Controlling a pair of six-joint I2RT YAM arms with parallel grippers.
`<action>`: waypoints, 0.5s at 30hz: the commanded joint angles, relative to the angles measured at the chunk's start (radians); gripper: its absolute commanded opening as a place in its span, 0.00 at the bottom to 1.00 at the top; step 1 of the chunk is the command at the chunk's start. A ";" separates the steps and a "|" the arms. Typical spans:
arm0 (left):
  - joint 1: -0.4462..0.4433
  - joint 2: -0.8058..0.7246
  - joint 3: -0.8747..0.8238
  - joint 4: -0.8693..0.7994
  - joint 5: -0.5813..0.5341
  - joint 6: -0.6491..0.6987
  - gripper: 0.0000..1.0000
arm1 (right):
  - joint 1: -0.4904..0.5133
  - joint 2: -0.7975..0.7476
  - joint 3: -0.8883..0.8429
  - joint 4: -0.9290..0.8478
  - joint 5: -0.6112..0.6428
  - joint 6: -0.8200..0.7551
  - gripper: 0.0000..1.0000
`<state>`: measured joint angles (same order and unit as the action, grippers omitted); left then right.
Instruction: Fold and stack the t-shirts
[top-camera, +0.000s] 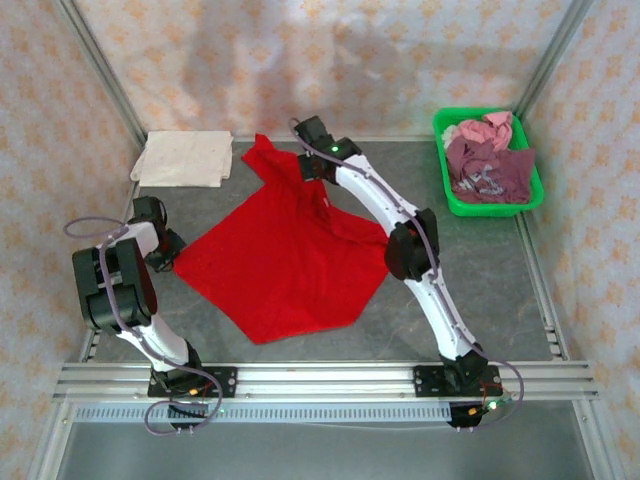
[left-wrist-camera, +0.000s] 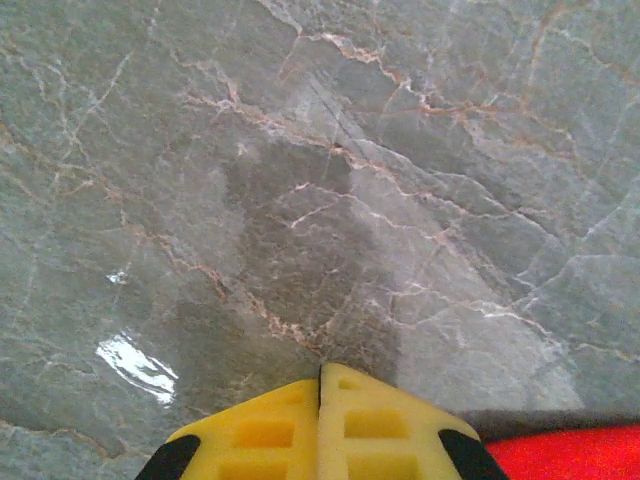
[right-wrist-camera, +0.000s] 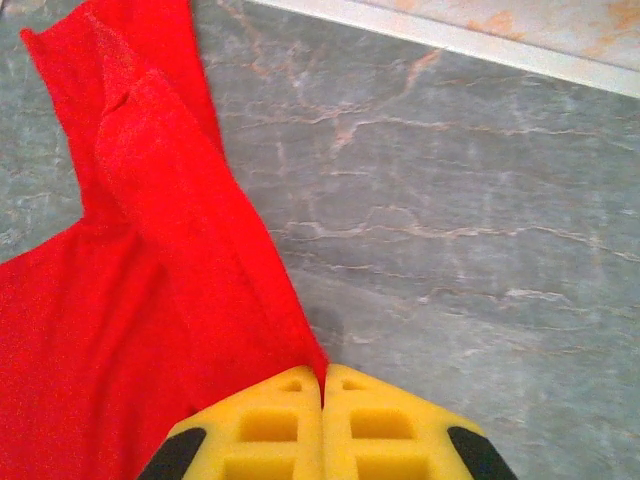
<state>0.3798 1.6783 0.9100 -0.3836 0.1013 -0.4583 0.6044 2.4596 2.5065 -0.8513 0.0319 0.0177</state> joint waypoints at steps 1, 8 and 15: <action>-0.007 0.015 0.024 0.013 0.042 0.018 0.00 | -0.034 -0.143 -0.052 -0.005 0.003 0.017 0.00; -0.016 -0.118 0.079 -0.045 -0.054 0.041 0.00 | -0.130 -0.321 -0.170 -0.006 0.035 -0.003 0.00; -0.034 -0.312 0.162 -0.095 -0.142 0.080 0.00 | -0.200 -0.538 -0.296 0.001 0.137 -0.052 0.00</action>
<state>0.3473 1.4395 1.0267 -0.4389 0.0315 -0.4141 0.4152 2.0315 2.2421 -0.8516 0.0929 -0.0051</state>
